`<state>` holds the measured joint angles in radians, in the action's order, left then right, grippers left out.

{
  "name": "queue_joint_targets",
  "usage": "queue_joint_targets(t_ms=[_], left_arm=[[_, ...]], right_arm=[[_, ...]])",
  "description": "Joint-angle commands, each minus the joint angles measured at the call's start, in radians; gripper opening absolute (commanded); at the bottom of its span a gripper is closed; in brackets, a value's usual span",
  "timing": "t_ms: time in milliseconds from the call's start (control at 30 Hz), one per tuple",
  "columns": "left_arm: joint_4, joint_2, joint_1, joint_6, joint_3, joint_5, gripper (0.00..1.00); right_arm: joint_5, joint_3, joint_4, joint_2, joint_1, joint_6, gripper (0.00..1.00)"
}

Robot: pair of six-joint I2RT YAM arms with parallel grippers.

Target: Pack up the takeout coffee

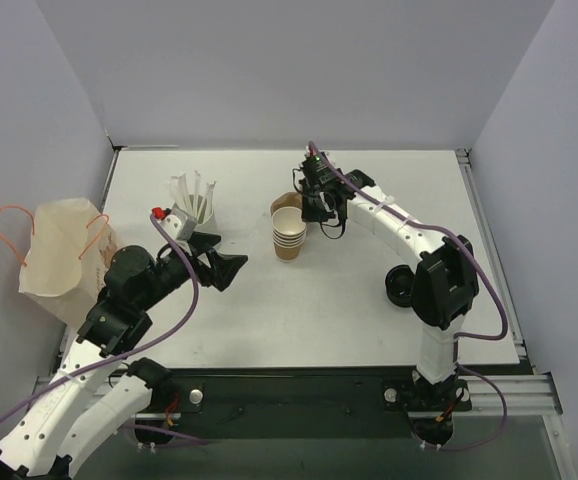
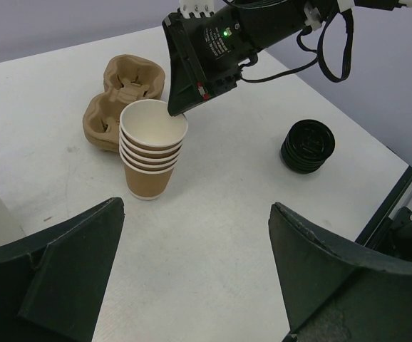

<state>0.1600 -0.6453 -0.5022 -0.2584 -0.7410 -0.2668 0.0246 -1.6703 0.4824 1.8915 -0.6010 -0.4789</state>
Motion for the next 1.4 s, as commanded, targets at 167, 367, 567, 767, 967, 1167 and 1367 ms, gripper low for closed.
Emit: queue_joint_targets(t_ms=[167,367,567,767,967,1167,1367], left_arm=[[-0.062,-0.001,-0.002,-0.005,-0.004,-0.020,0.92],[-0.062,-0.001,-0.002,-0.004,-0.004,-0.020,0.92],[-0.062,0.003,-0.002,-0.004,-0.004,-0.017,0.92],[-0.060,-0.001,-0.002,-0.004,-0.004,-0.015,0.92],[-0.060,-0.002,-0.002,-0.004,-0.001,-0.014,0.92],[-0.060,-0.008,-0.002,-0.002,-0.001,-0.014,0.92],[-0.057,-0.017,-0.001,-0.002,-0.006,-0.009,0.92]], right_arm=[[0.002,-0.062,0.024,-0.054,0.003,0.002,0.00],[-0.017,-0.052,0.016,-0.094,0.003,-0.027,0.00],[-0.055,0.013,-0.024,-0.121,0.004,-0.067,0.00],[-0.094,0.078,-0.082,-0.155,0.009,-0.104,0.00],[-0.104,0.051,-0.080,-0.192,0.027,-0.107,0.00],[-0.115,0.018,-0.056,-0.258,0.050,-0.102,0.00],[-0.135,0.058,-0.033,-0.373,0.046,-0.090,0.00]])
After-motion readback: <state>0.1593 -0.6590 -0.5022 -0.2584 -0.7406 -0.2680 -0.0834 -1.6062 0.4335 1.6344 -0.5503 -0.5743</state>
